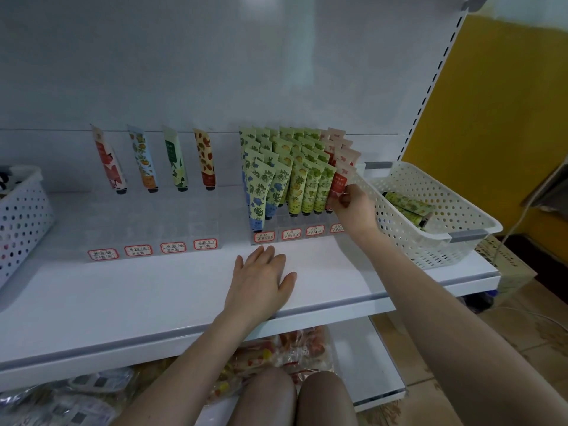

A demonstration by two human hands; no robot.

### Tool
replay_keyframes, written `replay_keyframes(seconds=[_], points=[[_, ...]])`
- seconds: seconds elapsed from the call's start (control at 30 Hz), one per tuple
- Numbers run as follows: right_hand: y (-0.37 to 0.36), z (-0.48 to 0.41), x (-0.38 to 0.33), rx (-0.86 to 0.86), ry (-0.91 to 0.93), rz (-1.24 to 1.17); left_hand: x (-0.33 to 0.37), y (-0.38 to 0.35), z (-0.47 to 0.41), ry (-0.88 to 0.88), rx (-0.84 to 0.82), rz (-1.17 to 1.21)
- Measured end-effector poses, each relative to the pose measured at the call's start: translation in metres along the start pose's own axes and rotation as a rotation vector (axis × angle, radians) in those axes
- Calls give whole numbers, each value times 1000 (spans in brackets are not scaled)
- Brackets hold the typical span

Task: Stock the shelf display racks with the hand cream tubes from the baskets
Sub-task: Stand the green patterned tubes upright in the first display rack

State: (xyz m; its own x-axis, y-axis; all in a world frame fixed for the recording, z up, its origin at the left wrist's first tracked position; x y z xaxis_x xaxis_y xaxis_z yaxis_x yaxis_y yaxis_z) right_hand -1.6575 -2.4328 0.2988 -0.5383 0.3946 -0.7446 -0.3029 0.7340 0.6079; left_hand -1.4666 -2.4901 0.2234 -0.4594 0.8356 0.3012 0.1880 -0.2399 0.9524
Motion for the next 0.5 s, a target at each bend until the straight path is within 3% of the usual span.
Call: replay_keyframes(seconds=[0.5], points=[[5, 10, -3, -2, -24, 102, 2, 4, 1, -32, 49, 54]])
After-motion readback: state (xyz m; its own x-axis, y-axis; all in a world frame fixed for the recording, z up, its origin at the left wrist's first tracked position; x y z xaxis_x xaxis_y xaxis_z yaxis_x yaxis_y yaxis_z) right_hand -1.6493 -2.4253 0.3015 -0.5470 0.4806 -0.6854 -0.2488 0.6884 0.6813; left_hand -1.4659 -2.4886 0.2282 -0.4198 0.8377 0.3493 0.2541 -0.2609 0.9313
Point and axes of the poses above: each hand's wrist, its own z-axis away from the middle knuckle, its own y-axis out of the back of the hand, x = y × z, the point moved 9 cm from there along -z, towards the middle knuckle, and after that the axes turned 2 degrees about -x, right-handed, at the moved point
